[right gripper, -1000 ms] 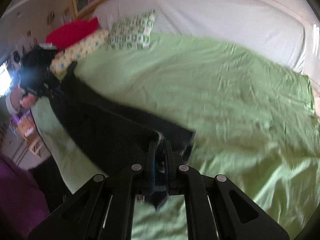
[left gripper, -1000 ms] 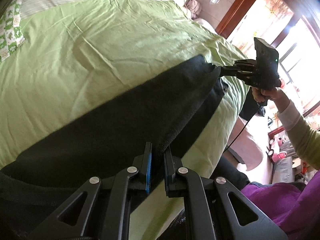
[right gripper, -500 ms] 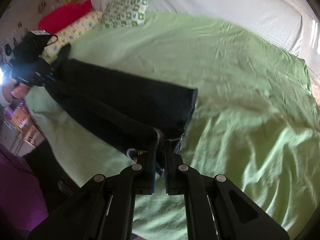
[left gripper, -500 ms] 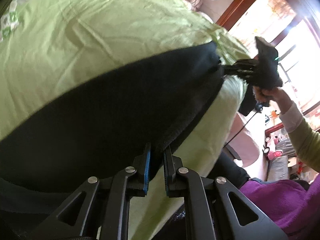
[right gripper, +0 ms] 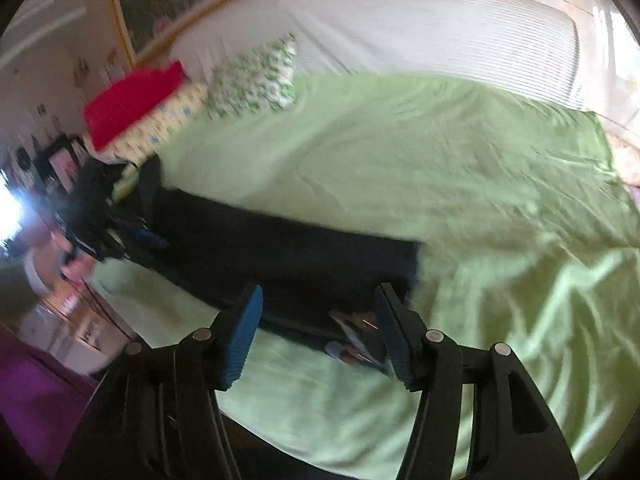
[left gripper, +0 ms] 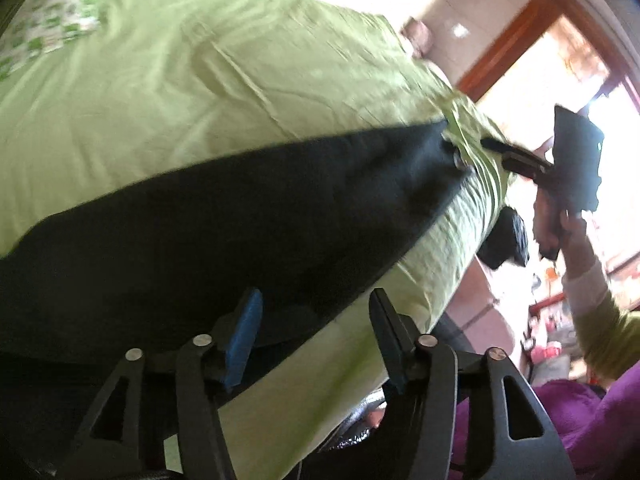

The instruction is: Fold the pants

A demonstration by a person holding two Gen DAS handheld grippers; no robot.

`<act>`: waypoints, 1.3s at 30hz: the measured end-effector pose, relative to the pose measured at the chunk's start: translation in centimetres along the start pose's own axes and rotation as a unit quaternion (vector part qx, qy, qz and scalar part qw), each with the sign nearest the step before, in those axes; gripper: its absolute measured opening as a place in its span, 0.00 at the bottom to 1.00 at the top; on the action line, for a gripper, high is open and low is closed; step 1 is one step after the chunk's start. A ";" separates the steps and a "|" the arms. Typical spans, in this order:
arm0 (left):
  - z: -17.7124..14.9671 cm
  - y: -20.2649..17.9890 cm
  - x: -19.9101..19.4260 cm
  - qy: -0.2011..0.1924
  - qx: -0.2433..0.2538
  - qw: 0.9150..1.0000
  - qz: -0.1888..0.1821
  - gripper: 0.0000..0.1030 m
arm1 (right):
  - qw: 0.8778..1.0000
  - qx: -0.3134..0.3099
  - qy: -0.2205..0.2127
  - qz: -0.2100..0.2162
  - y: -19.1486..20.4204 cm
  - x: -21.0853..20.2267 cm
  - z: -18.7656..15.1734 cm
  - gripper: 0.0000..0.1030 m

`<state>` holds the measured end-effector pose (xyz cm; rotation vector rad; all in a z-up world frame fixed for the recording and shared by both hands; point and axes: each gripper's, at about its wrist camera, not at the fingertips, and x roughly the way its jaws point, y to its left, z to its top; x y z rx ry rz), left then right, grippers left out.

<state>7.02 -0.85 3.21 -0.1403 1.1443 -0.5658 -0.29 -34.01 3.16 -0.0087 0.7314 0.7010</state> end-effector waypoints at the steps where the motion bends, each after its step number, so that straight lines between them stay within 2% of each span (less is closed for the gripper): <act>1: -0.1 0.5 -0.7 -0.010 -0.008 1.000 0.006 0.56 | 1.000 0.003 -0.003 0.017 1.0 0.9 0.4 0.58; 9: -1.2 6.0 -6.3 -0.075 -0.081 0.993 0.050 0.59 | 0.995 -0.005 0.023 0.100 7.6 9.0 2.2 0.58; 12: -1.6 8.2 -8.6 -0.101 -0.106 0.987 0.066 0.61 | 0.992 -0.014 0.032 0.118 9.9 11.3 3.0 0.58; 18: -2.6 12.4 -11.8 -0.126 -0.152 0.976 0.095 0.62 | 0.987 -0.015 0.047 0.154 13.4 14.9 4.3 0.58; 23: -3.3 16.1 -14.6 -0.144 -0.183 0.964 0.127 0.69 | 0.983 -0.021 0.059 0.171 15.0 16.9 5.3 0.58; 30: -3.1 20.3 -17.5 -0.152 -0.195 0.956 0.161 0.73 | 0.979 -0.028 0.076 0.187 16.2 19.3 6.5 0.58; 35: -2.3 22.5 -18.2 -0.144 -0.191 0.953 0.189 0.73 | 0.977 -0.022 0.088 0.194 16.6 20.7 7.0 0.58; 39: -1.6 24.6 -18.4 -0.135 -0.190 0.954 0.188 0.74 | 0.975 -0.026 0.094 0.201 17.2 21.3 7.4 0.58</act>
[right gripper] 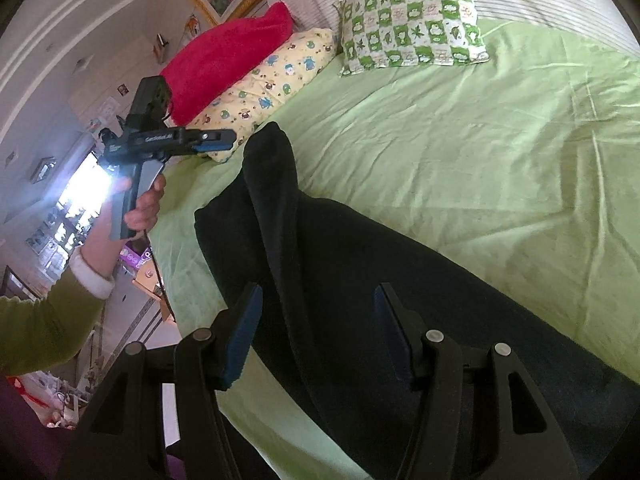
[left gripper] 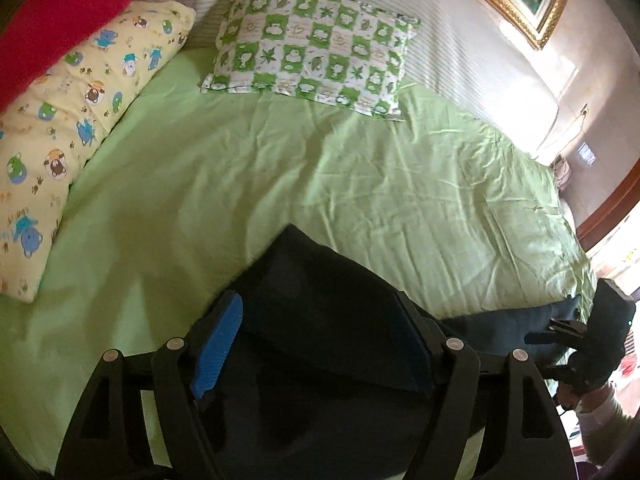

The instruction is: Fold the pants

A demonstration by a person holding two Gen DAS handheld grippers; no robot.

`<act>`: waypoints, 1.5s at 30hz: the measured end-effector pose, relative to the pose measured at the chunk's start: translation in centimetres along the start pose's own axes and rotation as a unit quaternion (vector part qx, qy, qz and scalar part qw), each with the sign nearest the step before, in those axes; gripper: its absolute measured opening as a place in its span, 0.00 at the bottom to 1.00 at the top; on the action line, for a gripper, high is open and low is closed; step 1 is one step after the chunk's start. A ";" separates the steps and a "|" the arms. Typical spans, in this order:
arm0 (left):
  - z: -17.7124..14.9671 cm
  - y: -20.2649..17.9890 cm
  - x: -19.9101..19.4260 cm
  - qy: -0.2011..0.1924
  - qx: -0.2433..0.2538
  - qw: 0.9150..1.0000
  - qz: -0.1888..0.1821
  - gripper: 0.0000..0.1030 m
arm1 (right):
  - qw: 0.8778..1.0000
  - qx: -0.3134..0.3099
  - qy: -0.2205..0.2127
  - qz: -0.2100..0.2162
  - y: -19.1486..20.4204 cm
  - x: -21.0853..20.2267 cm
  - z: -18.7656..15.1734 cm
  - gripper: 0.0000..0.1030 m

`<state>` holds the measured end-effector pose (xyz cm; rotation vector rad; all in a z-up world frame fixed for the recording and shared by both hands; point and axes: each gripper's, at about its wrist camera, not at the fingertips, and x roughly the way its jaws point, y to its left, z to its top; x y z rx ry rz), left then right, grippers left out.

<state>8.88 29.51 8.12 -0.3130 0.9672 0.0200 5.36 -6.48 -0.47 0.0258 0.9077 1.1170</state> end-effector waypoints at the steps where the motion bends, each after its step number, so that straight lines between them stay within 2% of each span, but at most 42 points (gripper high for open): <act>1: 0.5 0.5 0.3 0.004 0.001 1.000 0.000 0.74 | 1.000 -0.002 0.002 0.000 0.1 0.1 0.1 0.58; 10: 3.7 3.2 4.5 0.056 -0.002 0.998 -0.035 0.74 | 0.999 -0.005 0.032 0.010 -0.1 2.7 1.3 0.58; 15: 3.8 3.3 6.3 0.081 -0.002 0.995 -0.052 0.74 | 0.999 0.006 0.044 0.031 -0.2 4.4 1.7 0.58; 18: 3.1 2.2 6.0 0.076 0.020 0.995 -0.057 0.61 | 0.998 0.002 0.046 0.041 0.4 5.2 1.8 0.58; 19: 2.9 1.8 5.8 0.070 0.031 0.996 -0.046 0.55 | 0.998 -0.002 0.046 0.039 0.7 5.4 1.8 0.58; 20: 2.7 1.4 5.7 0.064 0.040 0.997 -0.034 0.50 | 0.998 -0.008 0.049 0.037 1.0 5.7 1.7 0.53; 21: 2.4 1.2 5.5 0.061 0.046 0.997 -0.026 0.45 | 0.998 -0.011 0.052 0.037 1.2 6.1 1.7 0.41; 22: 2.2 1.1 5.3 0.058 0.049 0.997 -0.023 0.29 | 0.997 -0.013 0.060 0.040 1.4 6.6 1.7 0.34; 23: 2.1 1.1 5.1 0.058 0.050 0.997 -0.021 0.14 | 0.997 -0.014 0.064 0.041 1.5 6.9 1.7 0.20; 24: 1.9 1.2 4.8 0.055 0.051 0.997 -0.017 0.11 | 0.997 -0.019 0.068 0.041 1.9 7.3 1.6 0.08; 29: 0.4 1.1 1.8 0.025 0.056 0.998 -0.015 0.06 | 0.996 -0.060 0.043 0.042 4.2 6.1 1.3 0.06; 34: -2.0 0.2 -1.0 0.004 0.059 0.998 -0.019 0.05 | 0.994 -0.098 0.026 0.036 6.7 4.8 0.9 0.06; 39: -4.8 -0.2 -2.7 -0.008 0.048 0.998 -0.028 0.05 | 0.991 -0.123 0.038 0.020 7.7 5.1 -0.3 0.06; 45: -8.2 0.4 -3.4 -0.015 0.013 0.999 -0.038 0.05 | 0.988 -0.143 0.054 0.014 8.5 5.6 -1.9 0.06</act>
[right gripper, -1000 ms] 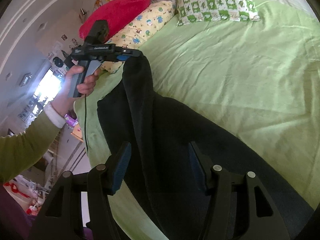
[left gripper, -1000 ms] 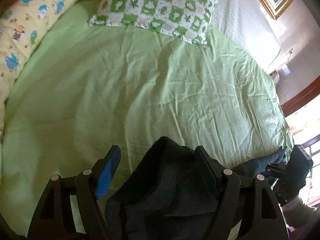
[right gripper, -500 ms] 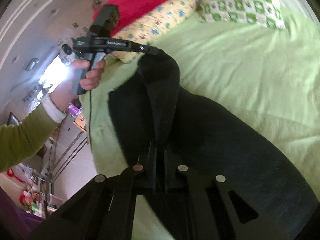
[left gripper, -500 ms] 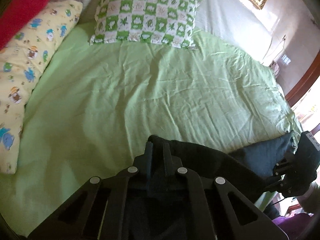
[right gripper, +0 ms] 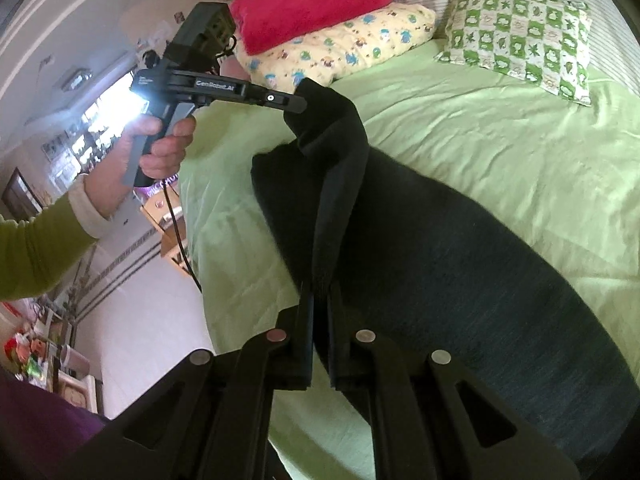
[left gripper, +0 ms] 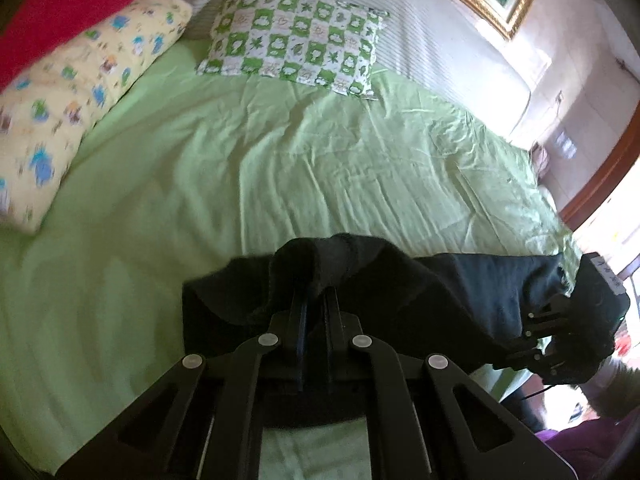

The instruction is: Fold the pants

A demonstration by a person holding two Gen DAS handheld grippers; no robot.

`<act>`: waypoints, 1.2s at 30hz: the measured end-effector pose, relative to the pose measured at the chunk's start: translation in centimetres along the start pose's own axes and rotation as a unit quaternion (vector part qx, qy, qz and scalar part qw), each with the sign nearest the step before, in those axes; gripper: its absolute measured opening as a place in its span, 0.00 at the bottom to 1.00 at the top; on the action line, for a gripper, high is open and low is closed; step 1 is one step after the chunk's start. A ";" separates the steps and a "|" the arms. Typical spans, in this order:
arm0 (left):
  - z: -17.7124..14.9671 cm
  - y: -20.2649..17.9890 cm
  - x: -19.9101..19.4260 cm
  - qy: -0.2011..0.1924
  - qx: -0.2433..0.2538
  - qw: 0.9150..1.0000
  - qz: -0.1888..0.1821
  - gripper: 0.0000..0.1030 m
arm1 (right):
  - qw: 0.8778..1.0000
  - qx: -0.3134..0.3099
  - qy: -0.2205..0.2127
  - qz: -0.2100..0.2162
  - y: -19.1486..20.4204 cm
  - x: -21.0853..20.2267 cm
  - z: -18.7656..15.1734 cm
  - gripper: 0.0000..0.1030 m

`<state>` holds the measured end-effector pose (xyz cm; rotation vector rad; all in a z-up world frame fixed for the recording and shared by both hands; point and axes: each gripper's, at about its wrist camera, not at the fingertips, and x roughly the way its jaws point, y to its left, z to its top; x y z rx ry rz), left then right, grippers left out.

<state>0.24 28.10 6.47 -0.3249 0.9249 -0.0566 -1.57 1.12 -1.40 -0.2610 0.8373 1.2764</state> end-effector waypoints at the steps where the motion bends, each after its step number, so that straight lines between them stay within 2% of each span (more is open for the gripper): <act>1: -0.5 0.2 -0.1 -0.002 -0.007 1.000 -0.001 0.05 | 1.000 -0.003 0.001 -0.002 0.2 0.1 -0.1 0.06; 9: -3.6 3.1 -0.4 -0.022 -0.080 0.997 -0.003 0.06 | 0.999 -0.023 0.016 -0.016 0.9 0.8 -0.6 0.06; 13: -4.9 4.6 -0.1 -0.029 -0.121 0.992 -0.003 0.11 | 1.000 -0.009 0.021 -0.017 0.6 1.4 -0.7 0.09; 19: -7.4 5.8 -1.4 -0.043 -0.178 0.983 0.017 0.13 | 1.000 0.015 0.017 0.008 0.5 1.0 -1.4 0.16; 21: -8.2 6.0 -2.1 -0.047 -0.198 0.979 0.019 0.20 | 1.000 0.018 0.014 0.007 0.5 0.7 -1.5 0.24; 23: -9.0 6.0 -3.0 -0.058 -0.217 0.974 0.022 0.42 | 1.000 0.025 0.005 0.007 0.2 0.2 -1.5 0.28; 25: -9.5 5.6 -3.9 -0.072 -0.229 0.970 0.026 0.52 | 0.999 0.039 -0.008 0.011 -0.3 -0.4 -1.2 0.28; 27: -9.7 5.2 -4.5 -0.082 -0.238 0.968 0.018 0.53 | 0.998 0.050 -0.020 0.011 -0.8 -1.0 -1.0 0.28; 29: -9.9 4.5 -4.8 -0.087 -0.247 0.965 0.011 0.61 | 0.997 0.066 -0.034 0.012 -1.5 -1.8 -0.6 0.28; 31: -9.6 3.7 -4.8 -0.087 -0.249 0.965 0.012 0.63 | 0.995 0.086 -0.047 0.014 -2.5 -2.5 -0.2 0.28; 36: -9.1 2.2 -3.2 -0.066 -0.258 0.964 0.015 0.63 | 0.989 0.125 -0.075 0.009 -5.1 -4.1 1.1 0.28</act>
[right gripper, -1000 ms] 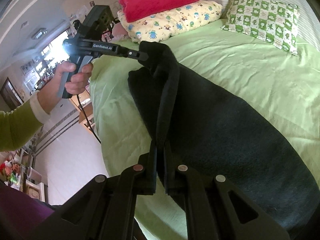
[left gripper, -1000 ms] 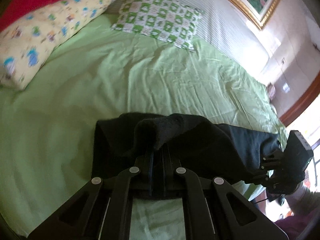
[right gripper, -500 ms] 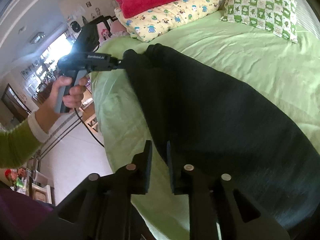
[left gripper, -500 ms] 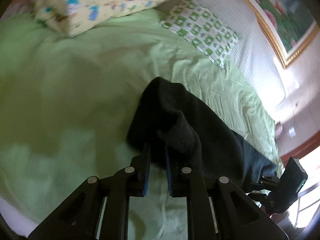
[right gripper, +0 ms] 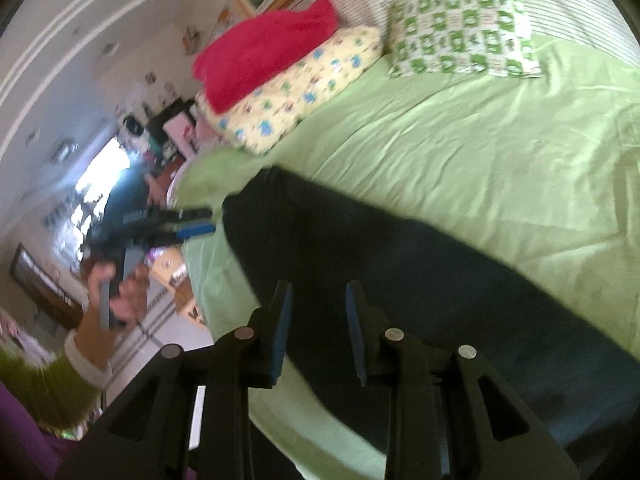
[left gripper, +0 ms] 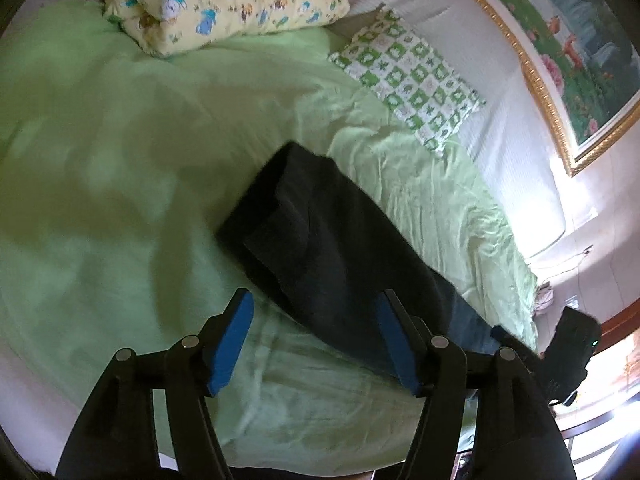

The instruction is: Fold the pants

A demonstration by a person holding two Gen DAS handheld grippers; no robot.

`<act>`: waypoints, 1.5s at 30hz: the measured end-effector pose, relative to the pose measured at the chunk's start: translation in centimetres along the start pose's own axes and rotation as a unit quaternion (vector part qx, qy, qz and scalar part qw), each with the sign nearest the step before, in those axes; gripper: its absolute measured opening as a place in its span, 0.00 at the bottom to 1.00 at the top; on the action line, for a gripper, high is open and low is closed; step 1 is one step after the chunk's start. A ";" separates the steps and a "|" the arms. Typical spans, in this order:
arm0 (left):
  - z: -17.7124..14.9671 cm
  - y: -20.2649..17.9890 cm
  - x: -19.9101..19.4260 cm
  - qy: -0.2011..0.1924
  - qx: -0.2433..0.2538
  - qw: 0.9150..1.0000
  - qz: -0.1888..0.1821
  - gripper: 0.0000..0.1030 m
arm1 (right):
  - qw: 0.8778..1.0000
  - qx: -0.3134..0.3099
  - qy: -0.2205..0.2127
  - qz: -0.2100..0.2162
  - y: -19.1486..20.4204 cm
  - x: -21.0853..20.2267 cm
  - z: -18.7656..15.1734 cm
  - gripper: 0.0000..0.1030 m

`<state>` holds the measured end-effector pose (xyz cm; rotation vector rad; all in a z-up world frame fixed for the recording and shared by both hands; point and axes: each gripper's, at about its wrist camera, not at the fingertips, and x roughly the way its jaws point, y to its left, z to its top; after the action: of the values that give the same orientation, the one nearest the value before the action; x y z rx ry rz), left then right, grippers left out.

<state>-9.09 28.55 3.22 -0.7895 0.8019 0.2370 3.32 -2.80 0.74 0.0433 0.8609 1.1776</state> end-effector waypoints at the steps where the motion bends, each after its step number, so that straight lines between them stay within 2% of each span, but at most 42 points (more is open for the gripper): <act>1: -0.2 -0.2 0.3 0.003 -0.001 1.000 0.002 0.63 | 1.000 0.007 -0.004 -0.003 -0.5 -0.2 0.5 0.28; 7: -0.4 0.2 1.9 0.018 -0.025 0.999 0.011 0.63 | 0.999 0.037 -0.010 0.004 -2.4 -0.3 2.3 0.28; 11: -0.1 1.0 2.4 0.019 -0.038 0.999 0.020 0.63 | 0.998 0.059 -0.001 -0.008 -4.1 0.5 3.8 0.28; 14: 0.3 1.5 3.0 0.022 -0.043 0.999 0.018 0.63 | 0.996 0.085 0.012 0.003 -6.2 1.4 5.0 0.28; 18: 0.7 2.0 3.6 0.025 -0.047 0.998 0.015 0.63 | 0.991 0.115 0.056 0.044 -8.8 4.0 6.2 0.28; 23: 1.2 2.3 4.2 0.021 -0.047 0.999 0.008 0.63 | 0.982 0.127 0.120 0.069 -10.4 7.7 6.6 0.28; 26: 1.6 2.4 4.6 0.019 -0.046 0.999 -0.001 0.63 | 0.972 0.141 0.162 0.098 -11.4 9.7 6.4 0.28; 29: 1.9 2.4 5.4 0.017 -0.045 0.999 -0.004 0.63 | 0.963 0.148 0.196 0.109 -11.9 11.4 6.0 0.28; 31: 2.0 2.2 5.7 0.010 -0.040 0.999 -0.008 0.63 | 0.962 0.147 0.201 0.110 -11.9 11.8 5.7 0.24; 33: 2.1 1.9 5.8 0.002 -0.031 1.000 -0.002 0.52 | 0.968 0.124 0.197 0.092 -11.0 11.5 5.7 0.19; 34: 2.1 1.6 5.8 0.000 -0.024 1.000 0.002 0.32 | 0.973 0.112 0.188 0.079 -10.4 11.0 5.8 0.18; 35: 2.2 1.4 5.6 -0.001 -0.018 1.000 0.002 0.28 | 0.977 0.100 0.179 0.065 -9.9 10.5 6.0 0.15; 37: 2.3 0.7 4.4 -0.018 -0.010 1.000 -0.003 0.24 | 0.986 0.063 0.148 0.030 -8.1 8.7 6.6 0.12; 40: 2.2 -0.7 1.5 -0.047 0.008 0.999 -0.007 0.24 | 0.996 -0.021 0.086 -0.023 -4.1 5.9 7.8 0.10; 42: 2.1 -1.3 -0.1 -0.064 0.019 0.998 -0.006 0.24 | 0.994 -0.066 0.064 -0.065 -2.3 5.5 8.1 0.09; 45: 2.3 -1.6 -0.7 -0.075 0.050 0.996 0.026 0.24 | 0.987 -0.109 0.041 -0.113 -0.7 6.6 7.8 0.09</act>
<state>-7.55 29.14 5.54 -0.6487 0.6888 0.2968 9.33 5.40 2.11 -0.2767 0.7826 1.0593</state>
